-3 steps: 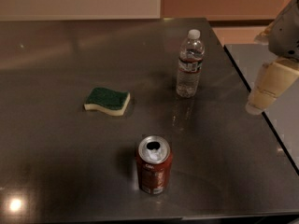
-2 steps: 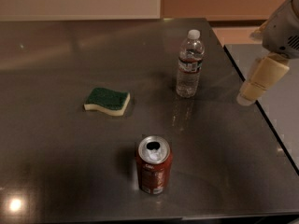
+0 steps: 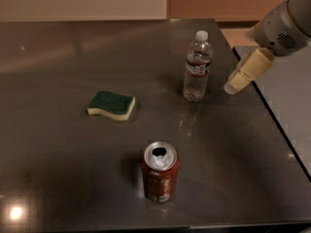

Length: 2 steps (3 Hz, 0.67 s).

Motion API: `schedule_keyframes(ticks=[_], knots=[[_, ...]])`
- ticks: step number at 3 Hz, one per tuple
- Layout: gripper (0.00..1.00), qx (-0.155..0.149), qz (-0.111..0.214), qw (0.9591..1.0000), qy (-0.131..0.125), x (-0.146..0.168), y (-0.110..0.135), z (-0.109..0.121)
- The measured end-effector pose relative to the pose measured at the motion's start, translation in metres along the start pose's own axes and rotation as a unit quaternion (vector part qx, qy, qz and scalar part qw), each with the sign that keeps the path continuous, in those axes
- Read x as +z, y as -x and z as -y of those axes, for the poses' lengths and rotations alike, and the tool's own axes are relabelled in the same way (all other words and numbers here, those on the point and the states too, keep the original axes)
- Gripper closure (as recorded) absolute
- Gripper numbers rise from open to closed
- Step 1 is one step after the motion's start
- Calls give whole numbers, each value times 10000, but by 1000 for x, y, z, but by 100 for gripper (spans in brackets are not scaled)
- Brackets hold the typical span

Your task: Pick water bottle

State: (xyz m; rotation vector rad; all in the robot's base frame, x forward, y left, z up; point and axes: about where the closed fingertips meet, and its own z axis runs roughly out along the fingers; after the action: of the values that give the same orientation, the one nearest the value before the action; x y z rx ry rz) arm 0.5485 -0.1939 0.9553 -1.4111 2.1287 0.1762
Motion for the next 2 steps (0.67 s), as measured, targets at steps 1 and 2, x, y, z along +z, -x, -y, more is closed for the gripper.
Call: schedule_keyframes(ticks=[1,2], knots=[[0,157,289,9994,75,20,12,11],[0,319,487,9983,41,37,22,23]])
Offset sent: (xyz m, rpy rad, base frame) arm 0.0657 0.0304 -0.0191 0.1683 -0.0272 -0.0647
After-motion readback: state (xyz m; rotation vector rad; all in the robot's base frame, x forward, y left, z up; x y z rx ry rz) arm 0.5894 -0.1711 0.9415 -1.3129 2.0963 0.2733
